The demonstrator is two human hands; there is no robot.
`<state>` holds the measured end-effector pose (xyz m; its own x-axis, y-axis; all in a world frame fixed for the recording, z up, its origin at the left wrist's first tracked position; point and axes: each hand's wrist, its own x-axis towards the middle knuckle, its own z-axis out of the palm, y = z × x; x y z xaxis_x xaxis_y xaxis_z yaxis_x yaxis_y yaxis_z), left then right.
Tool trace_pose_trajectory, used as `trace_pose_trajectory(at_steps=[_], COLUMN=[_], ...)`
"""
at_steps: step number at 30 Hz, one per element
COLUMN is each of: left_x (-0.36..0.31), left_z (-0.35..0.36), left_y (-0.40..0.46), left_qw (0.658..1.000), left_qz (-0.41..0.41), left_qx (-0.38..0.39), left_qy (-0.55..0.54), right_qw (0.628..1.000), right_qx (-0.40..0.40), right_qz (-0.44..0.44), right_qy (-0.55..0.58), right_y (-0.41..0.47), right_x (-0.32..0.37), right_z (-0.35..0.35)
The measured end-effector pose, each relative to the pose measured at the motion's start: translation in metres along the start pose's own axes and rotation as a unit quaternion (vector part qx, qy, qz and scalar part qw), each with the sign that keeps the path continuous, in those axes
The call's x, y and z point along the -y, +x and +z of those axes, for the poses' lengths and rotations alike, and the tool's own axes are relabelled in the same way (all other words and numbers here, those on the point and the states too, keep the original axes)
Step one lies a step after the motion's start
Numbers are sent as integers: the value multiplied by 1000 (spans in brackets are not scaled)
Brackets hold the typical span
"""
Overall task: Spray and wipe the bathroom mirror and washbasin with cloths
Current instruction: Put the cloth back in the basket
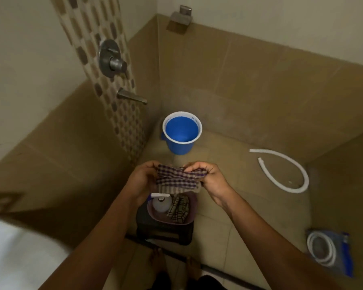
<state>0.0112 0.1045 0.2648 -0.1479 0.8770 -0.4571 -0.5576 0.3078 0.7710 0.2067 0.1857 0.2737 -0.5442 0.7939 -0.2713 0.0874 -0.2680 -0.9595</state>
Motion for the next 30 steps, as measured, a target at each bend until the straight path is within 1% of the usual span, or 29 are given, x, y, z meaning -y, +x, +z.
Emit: trace_pose_trajectory(at_steps=[1,2,3,5,7,8,9,10,11,12,13,14,15,17,18,20,22,24,26,28,30], left_x=[-3,-7,-10,-13,-14,-14,-14,-12,-10,-6,-2,5,12,31,40,57,80,105,133,157,176], left_z=[-7,-13,-17,-16,-9,-4,-1,-1,0,2,4,5,8,11,13,16,17,14,7,-1,-8], left_y=[3,7,10,16,24,27,29,34,36,37,36,36,35,35,36,35,36,40,46,52,58], left_qw=[998,995,994,983,943,920,904,900,907,920,934,948,958,972,977,976,969,957,945,938,934], left_qz=[-20,-41,-63,-90,-116,-129,-138,-142,-139,-128,-117,-106,-98,-77,-69,-68,-79,-93,-122,-159,-179], left_qx=[31,61,86,131,199,232,254,257,246,229,210,188,161,103,67,0,-37,-63,-82,-80,-84], left_qy=[-42,-61,-36,94,240,289,314,321,313,292,264,235,214,194,192,208,233,268,293,297,298], right_qw=[1000,998,995,988,985,986,989,995,998,995,978,956,941,922,924,941,957,953,943,935,926], right_qx=[7,16,30,65,83,81,72,60,54,59,68,72,75,78,54,-5,-47,-94,-105,-102,-95], right_qz=[-27,-54,-78,-110,-113,-99,-79,-46,-3,50,111,167,198,218,224,232,241,275,312,339,356], right_qy=[-13,-33,-55,-85,-101,-106,-100,-72,-13,71,162,230,266,309,306,246,157,86,35,-21,-77], right_y=[2,4,5,8,12,14,15,16,17,18,17,15,14,11,9,7,13,19,26,34,42], right_x=[1,0,0,-1,0,2,4,4,4,0,-6,-14,-25,-45,-52,-60,-71,-81,-96,-115,-136], right_z=[2,4,5,4,2,1,-1,-4,-7,-11,-13,-14,-15,-13,-10,-5,-4,-6,-11,-17,-20])
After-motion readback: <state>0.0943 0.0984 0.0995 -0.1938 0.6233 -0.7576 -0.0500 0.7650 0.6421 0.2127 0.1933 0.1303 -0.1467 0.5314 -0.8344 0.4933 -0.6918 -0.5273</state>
